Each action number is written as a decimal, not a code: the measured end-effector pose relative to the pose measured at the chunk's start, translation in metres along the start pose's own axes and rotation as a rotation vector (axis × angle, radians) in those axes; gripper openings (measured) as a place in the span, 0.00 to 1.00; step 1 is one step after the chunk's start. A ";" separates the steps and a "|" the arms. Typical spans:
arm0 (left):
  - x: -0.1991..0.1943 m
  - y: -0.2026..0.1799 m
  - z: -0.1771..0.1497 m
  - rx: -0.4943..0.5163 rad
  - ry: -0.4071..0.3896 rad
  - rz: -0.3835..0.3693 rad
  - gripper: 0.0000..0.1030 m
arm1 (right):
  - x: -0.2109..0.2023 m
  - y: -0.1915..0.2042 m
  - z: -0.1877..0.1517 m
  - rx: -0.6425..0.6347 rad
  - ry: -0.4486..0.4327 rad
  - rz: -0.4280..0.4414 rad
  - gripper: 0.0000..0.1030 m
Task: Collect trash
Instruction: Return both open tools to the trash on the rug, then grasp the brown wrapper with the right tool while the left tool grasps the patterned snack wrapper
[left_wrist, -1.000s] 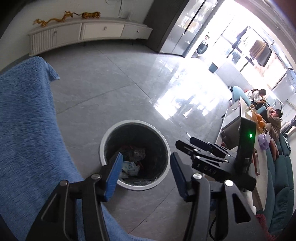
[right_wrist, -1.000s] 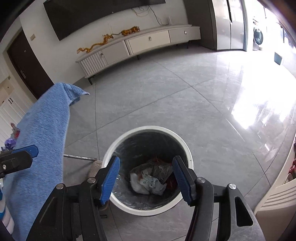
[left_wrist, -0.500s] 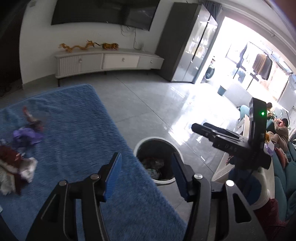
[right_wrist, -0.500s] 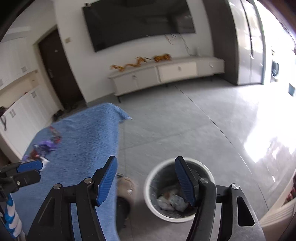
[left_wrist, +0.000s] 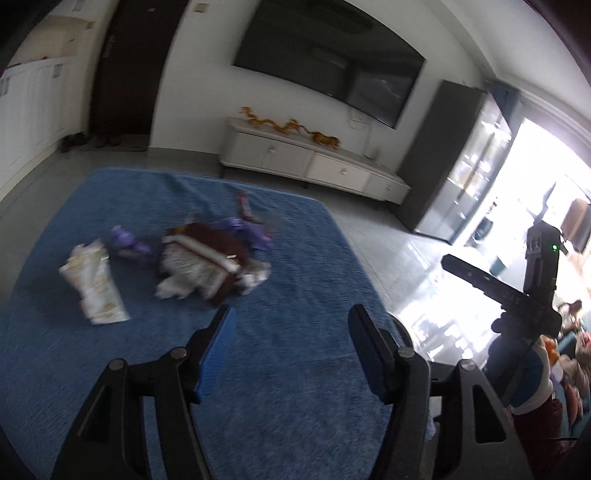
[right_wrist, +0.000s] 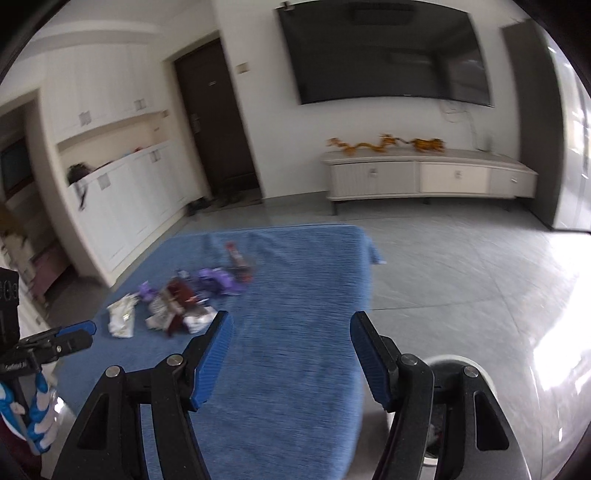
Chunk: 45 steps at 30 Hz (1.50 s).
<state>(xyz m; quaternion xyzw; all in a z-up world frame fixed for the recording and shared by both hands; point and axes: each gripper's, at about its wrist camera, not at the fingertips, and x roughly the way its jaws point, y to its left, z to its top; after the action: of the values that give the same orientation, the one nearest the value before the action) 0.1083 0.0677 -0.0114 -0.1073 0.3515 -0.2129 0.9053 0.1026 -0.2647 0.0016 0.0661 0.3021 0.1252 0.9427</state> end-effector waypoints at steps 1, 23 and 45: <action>-0.004 0.010 -0.001 -0.018 -0.005 0.013 0.60 | 0.005 0.008 0.001 -0.013 0.006 0.022 0.62; 0.026 0.157 -0.017 -0.292 0.064 0.248 0.60 | 0.163 0.091 -0.008 -0.039 0.277 0.417 0.55; 0.068 0.197 -0.003 -0.336 0.071 0.253 0.58 | 0.244 0.103 0.000 0.050 0.359 0.570 0.20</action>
<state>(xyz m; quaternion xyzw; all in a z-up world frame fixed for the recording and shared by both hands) 0.2124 0.2106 -0.1217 -0.2039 0.4245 -0.0397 0.8813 0.2740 -0.0985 -0.1131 0.1481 0.4356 0.3859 0.7996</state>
